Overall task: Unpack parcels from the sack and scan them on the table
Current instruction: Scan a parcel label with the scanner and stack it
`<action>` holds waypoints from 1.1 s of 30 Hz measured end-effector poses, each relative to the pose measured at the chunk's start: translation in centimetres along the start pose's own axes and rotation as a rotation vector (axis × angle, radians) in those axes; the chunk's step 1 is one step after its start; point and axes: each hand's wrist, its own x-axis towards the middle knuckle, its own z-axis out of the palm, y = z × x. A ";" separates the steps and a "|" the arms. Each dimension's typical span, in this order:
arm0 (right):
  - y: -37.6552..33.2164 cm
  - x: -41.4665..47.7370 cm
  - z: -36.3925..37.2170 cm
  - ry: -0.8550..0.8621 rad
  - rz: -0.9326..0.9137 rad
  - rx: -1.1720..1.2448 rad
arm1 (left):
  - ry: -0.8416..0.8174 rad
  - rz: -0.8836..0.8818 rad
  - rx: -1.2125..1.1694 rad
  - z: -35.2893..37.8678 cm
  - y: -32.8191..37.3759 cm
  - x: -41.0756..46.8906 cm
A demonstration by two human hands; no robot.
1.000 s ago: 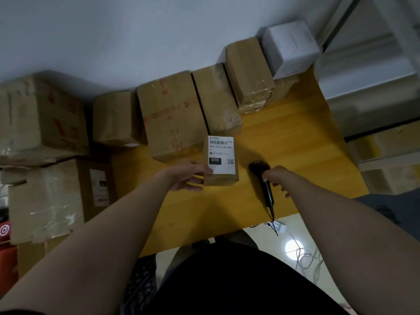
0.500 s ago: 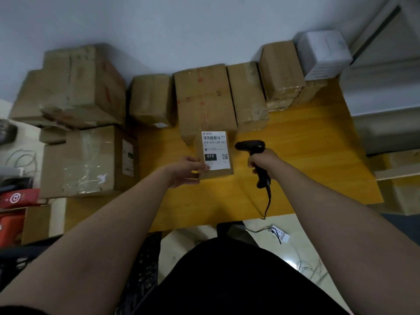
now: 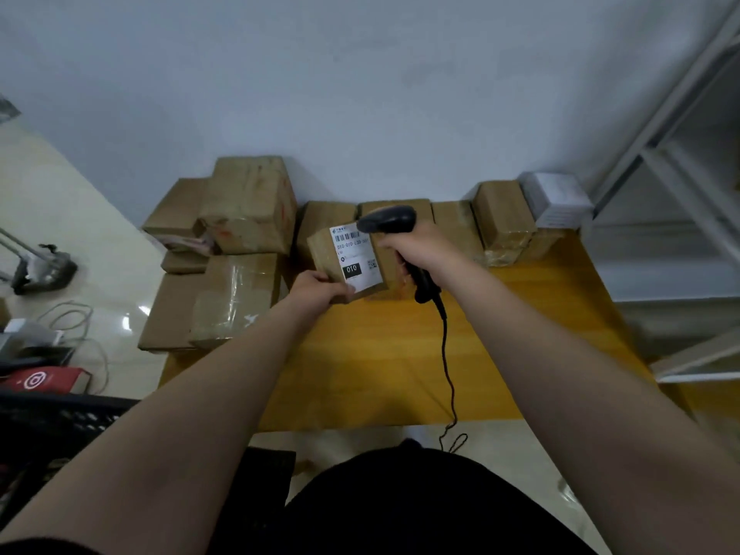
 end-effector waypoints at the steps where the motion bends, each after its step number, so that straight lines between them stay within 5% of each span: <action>1: -0.5 -0.6 0.2 -0.006 -0.004 -0.004 | 0.006 0.008 -0.017 -0.5 0.2 -0.3; 23: -1.1 -4.7 -2.2 -0.004 -0.047 0.048 | -0.067 0.044 -0.084 0.3 2.0 -1.5; 33: 8.9 3.7 -11.3 0.180 0.248 -0.154 | -0.165 -0.091 -0.002 8.3 3.5 4.3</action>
